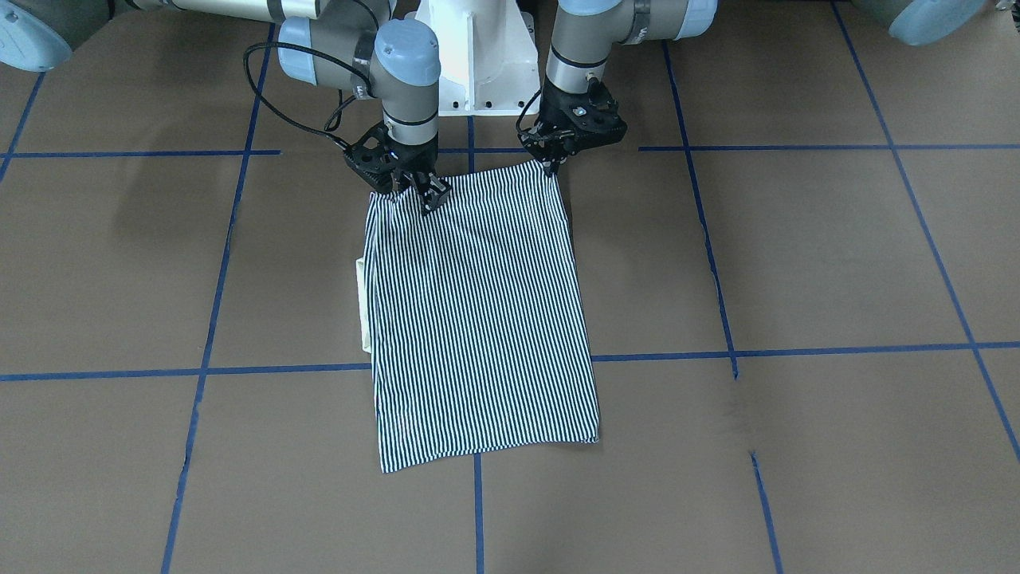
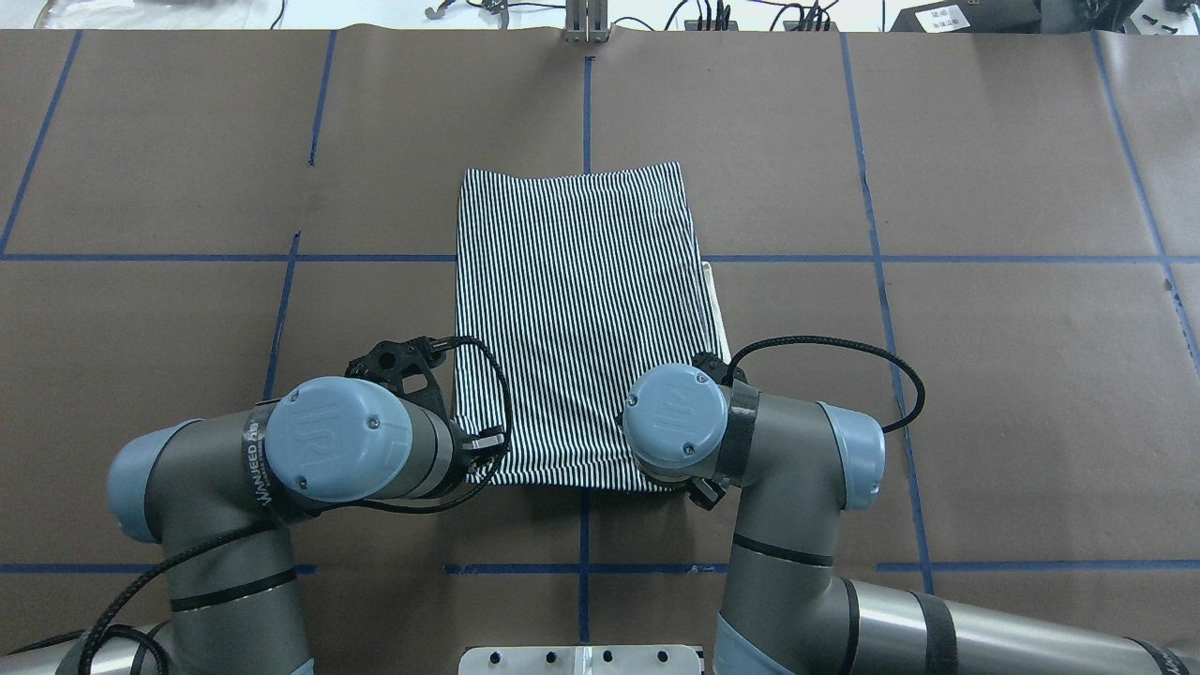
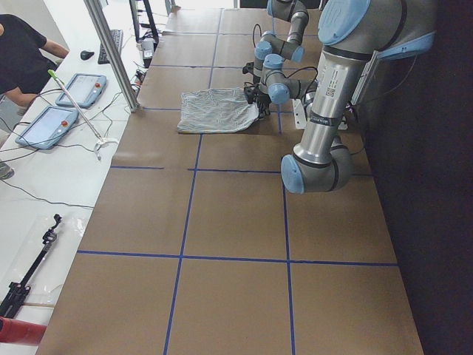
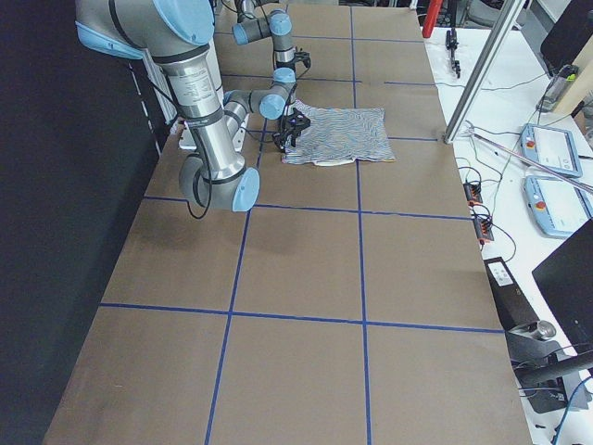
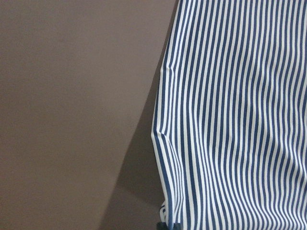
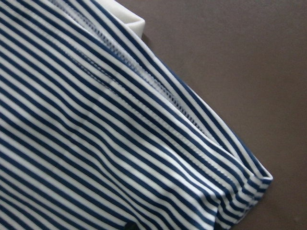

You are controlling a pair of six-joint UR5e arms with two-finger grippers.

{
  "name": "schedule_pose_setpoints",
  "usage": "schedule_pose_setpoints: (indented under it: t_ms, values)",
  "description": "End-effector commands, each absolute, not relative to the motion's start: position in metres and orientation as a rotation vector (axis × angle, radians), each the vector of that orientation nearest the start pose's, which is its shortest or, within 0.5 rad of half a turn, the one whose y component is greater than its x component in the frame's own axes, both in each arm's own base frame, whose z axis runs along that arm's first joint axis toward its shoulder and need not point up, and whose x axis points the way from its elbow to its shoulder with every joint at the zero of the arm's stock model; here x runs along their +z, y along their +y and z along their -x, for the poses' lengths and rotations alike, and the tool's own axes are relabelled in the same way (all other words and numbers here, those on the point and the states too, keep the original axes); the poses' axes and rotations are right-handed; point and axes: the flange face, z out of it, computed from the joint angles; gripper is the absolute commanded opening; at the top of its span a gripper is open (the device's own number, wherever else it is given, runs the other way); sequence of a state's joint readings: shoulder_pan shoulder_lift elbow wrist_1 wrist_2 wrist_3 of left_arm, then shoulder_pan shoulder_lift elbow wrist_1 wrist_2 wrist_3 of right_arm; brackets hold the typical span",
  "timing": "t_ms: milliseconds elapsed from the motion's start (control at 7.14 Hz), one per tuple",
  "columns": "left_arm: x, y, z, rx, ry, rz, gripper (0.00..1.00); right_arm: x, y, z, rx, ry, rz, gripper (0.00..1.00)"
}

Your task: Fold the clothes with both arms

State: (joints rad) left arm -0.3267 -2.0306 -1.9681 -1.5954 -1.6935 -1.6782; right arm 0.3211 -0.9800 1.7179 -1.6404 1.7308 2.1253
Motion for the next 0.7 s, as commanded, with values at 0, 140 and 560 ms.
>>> schedule_pose_setpoints:
  t_ms: [0, 140, 560]
  values:
    - [0.2326, -0.3025, -0.5152, -0.351, 0.893, 0.018, 0.0, 0.2575, -0.329, 0.5912, 0.792, -0.679, 0.24, 0.0]
    - [0.2317, -0.3025, -0.5153, -0.351, 0.895, 0.017, 0.0, 0.2536, -0.3292, 0.5917, 0.793, -0.684, 0.241, 0.0]
    - [0.2311, -0.3008, -0.5169, -0.346, 0.896, 0.021, 0.0, 0.2523, -0.3301, 0.5914, 0.792, -0.688, 0.241, 0.0]
